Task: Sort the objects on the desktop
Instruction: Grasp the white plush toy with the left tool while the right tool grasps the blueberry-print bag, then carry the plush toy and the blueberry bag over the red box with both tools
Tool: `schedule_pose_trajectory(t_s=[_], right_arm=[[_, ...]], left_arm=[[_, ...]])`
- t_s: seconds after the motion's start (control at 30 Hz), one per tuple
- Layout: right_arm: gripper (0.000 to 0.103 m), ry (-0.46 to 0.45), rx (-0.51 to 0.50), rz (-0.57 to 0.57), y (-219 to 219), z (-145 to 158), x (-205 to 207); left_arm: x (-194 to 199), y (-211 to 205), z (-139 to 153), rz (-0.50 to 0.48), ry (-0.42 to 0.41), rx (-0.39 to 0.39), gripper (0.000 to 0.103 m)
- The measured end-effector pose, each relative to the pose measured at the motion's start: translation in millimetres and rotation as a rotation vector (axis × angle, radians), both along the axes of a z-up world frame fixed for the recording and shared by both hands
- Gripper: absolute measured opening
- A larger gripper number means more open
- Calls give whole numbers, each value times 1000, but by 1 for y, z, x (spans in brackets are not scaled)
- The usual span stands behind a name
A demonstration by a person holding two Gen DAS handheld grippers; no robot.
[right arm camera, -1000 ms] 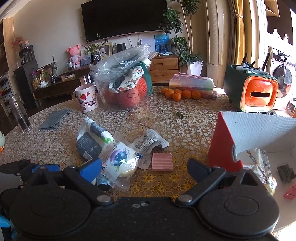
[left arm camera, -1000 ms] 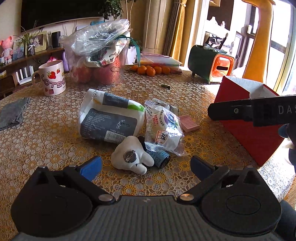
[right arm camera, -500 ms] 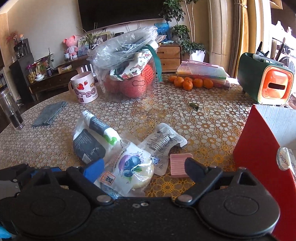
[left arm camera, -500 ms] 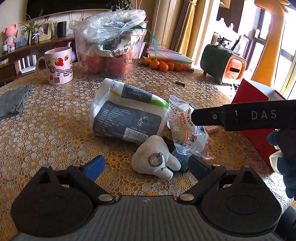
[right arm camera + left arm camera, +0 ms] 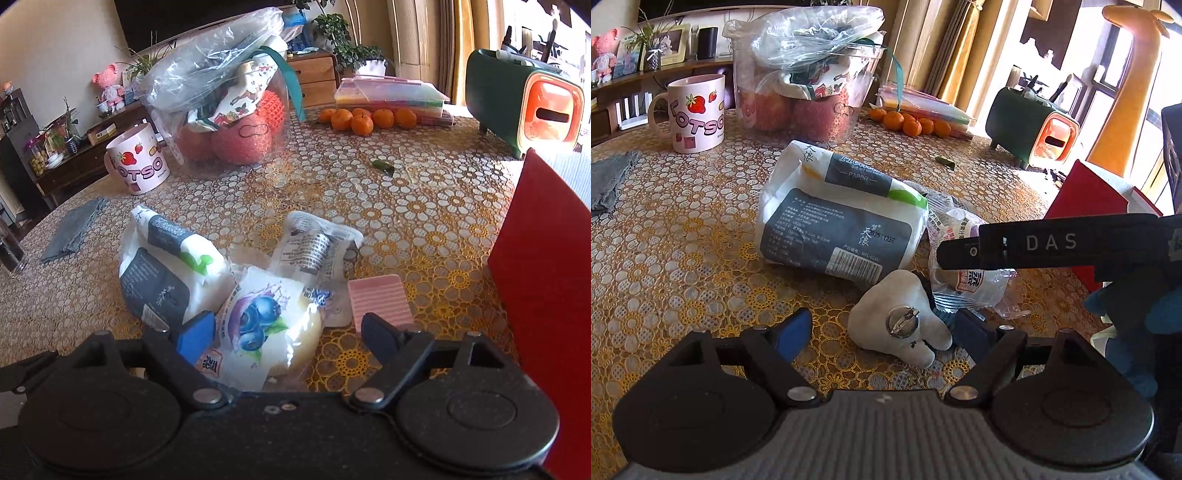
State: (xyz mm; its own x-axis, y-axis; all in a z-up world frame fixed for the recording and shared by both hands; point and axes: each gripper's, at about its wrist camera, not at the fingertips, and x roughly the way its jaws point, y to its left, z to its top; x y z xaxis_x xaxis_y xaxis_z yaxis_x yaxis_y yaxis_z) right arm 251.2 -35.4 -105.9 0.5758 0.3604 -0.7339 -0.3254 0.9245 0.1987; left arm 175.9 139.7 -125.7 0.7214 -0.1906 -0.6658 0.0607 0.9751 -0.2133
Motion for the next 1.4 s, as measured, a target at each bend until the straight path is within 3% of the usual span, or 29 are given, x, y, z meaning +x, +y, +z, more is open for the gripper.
schedule_pose_trajectory(t_s=[0.37, 0.43, 0.8, 1.4], right_arm=[[68, 21, 41, -9, 1, -3, 0], [66, 18, 43, -18, -1, -2, -1], [52, -4, 62, -22, -12, 9, -9], [51, -26, 88, -27, -46, 32, -45]], left_arm=[[1, -6, 1, -17, -9, 27, 68], [0, -7, 1, -13, -7, 38, 57], [-3, -8, 7, 20, 3, 36, 52], [-27, -22, 39, 42, -10, 22, 52]])
